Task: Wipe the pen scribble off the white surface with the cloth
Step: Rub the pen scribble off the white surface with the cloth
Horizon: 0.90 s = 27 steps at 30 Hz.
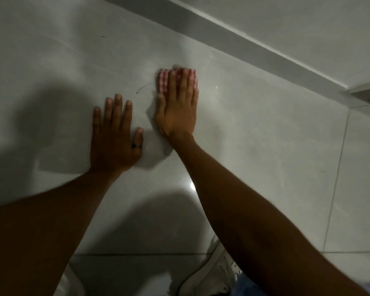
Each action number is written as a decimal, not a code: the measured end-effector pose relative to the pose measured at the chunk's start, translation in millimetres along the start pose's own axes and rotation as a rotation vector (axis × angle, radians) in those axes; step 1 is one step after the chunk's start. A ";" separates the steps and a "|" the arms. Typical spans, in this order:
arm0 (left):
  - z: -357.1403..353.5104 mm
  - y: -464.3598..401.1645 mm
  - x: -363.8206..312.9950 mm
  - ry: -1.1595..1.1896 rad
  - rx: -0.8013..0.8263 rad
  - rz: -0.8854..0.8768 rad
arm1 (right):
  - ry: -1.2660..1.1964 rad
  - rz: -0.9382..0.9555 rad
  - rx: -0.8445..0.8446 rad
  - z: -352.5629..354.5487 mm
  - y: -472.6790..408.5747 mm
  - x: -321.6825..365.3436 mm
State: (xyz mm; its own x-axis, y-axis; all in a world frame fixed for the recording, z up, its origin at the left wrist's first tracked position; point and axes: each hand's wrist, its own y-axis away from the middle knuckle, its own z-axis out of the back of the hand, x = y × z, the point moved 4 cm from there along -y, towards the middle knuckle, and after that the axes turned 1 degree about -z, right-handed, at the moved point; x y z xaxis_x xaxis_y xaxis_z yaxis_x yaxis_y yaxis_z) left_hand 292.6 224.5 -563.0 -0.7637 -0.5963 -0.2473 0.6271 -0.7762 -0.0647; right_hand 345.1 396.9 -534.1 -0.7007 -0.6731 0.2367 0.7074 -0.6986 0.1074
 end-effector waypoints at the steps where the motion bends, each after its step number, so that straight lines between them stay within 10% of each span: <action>1: -0.9 -0.4 -0.4 -0.001 -0.001 -0.005 | 0.030 0.043 0.010 -2.4 -0.4 6.3; 8: -3.1 -0.4 2.6 -0.019 -0.001 -0.008 | 0.030 0.076 0.019 -7.1 -10.8 21.5; 12: -4.0 -0.7 2.6 -0.044 0.019 -0.006 | 0.095 0.443 0.097 -9.6 -7.5 23.4; 27: 4.4 -1.8 -0.1 0.024 0.007 0.007 | 0.006 0.277 0.070 -25.7 134.6 -11.8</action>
State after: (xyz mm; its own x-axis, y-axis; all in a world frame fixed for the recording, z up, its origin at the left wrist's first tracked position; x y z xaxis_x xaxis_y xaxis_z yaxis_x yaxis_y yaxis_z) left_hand 290.9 225.0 -558.6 -0.7556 -0.5965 -0.2708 0.6310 -0.7737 -0.0567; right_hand 446.2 304.6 -547.2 -0.4802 -0.8375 0.2608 0.8765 -0.4696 0.1058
